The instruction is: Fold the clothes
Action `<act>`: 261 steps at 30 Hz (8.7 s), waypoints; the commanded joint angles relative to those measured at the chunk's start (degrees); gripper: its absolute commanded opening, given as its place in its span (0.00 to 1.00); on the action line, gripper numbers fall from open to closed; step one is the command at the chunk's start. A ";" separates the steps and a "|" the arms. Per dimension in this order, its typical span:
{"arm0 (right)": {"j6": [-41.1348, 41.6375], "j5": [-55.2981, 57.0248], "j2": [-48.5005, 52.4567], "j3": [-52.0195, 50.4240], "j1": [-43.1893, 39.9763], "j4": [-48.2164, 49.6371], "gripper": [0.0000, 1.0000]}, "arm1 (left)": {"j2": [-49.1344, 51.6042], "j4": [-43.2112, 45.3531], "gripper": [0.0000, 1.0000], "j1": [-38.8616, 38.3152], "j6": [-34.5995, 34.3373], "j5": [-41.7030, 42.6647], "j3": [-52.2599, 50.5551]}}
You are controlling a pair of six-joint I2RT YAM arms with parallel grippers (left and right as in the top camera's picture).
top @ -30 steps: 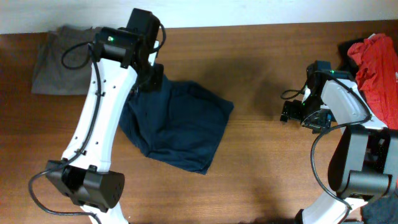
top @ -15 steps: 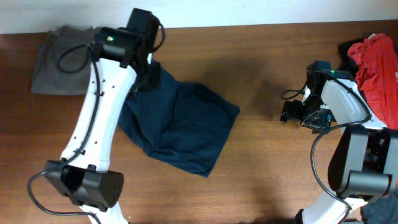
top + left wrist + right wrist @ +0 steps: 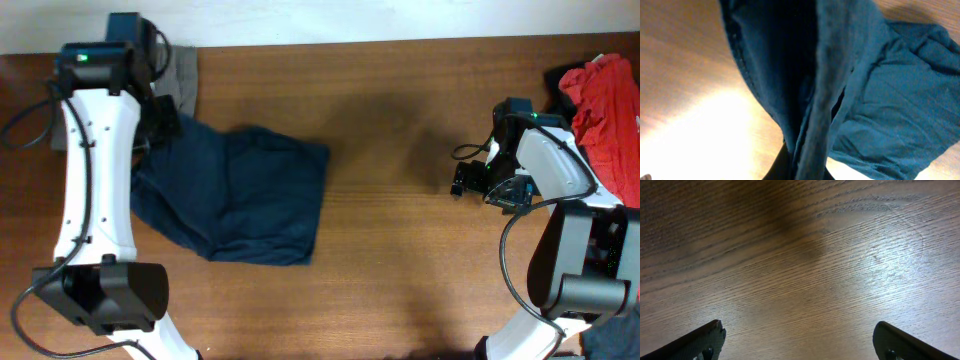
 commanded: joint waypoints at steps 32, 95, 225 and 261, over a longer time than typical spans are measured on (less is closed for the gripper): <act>-0.35 -0.09 -1.62 0.85 -0.20 -0.09 0.99 | -1.95 -0.22 0.00 -15.15 -2.75 -0.92 0.11; -0.35 -0.09 -1.62 0.85 -0.20 -0.09 0.99 | -2.03 -2.78 0.00 -1.57 -11.58 -13.20 -4.50; -0.35 -0.07 -1.62 0.85 -0.20 -0.09 0.99 | 11.15 6.19 0.52 -19.30 7.28 9.77 -3.21; -0.35 -0.07 -1.62 0.85 -0.20 -0.11 0.99 | 4.00 12.35 0.12 -20.52 6.21 12.07 -17.22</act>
